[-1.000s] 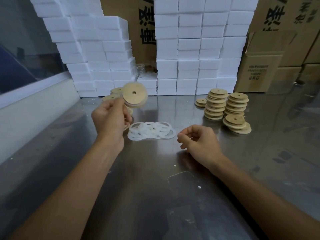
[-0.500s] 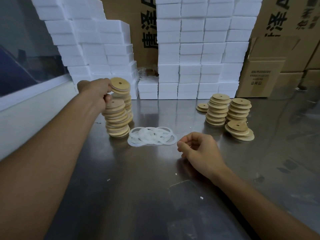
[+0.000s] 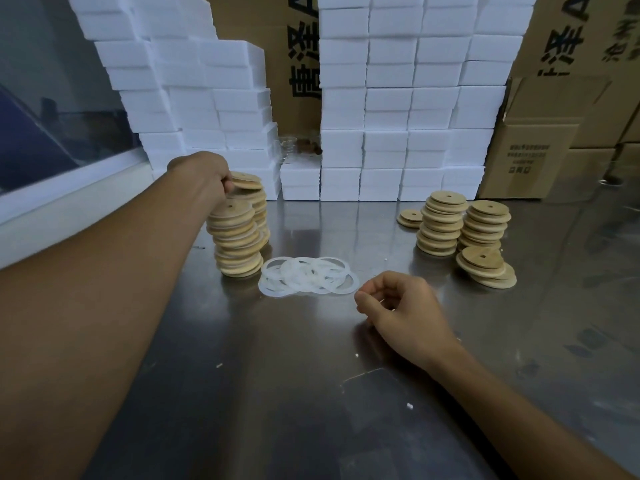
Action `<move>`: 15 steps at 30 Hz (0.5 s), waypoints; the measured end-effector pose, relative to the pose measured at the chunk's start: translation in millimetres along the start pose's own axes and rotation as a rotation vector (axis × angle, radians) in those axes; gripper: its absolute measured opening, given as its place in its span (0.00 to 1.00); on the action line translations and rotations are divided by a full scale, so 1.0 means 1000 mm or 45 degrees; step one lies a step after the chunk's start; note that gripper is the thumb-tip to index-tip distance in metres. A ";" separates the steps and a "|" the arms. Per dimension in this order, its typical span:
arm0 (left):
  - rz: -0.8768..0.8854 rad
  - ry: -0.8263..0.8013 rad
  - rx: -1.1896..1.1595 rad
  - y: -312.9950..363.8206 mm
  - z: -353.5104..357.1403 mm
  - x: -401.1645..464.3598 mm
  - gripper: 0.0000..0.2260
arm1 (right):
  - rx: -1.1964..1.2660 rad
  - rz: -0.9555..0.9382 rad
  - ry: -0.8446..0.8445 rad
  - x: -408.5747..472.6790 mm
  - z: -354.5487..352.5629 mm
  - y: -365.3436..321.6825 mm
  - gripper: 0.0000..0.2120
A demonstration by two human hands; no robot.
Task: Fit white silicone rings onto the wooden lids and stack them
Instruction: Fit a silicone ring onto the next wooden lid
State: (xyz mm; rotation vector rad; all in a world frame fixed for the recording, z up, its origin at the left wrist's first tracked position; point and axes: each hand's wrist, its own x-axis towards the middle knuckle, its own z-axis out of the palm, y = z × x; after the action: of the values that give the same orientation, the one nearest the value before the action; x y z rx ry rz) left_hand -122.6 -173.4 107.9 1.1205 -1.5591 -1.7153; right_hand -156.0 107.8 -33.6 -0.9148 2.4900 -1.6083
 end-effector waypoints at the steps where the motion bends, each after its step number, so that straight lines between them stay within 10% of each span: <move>1: -0.005 0.016 -0.021 -0.002 -0.003 0.001 0.15 | 0.001 -0.001 0.004 0.000 0.000 0.000 0.04; 15: 0.066 0.172 0.060 -0.008 0.000 -0.006 0.10 | 0.006 0.019 0.033 -0.001 -0.002 -0.002 0.04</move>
State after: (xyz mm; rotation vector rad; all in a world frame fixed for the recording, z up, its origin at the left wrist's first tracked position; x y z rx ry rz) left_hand -118.3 -167.3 101.3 1.1839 -1.5387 -1.5434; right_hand -155.1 109.1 -30.9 -0.8786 2.5028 -1.6315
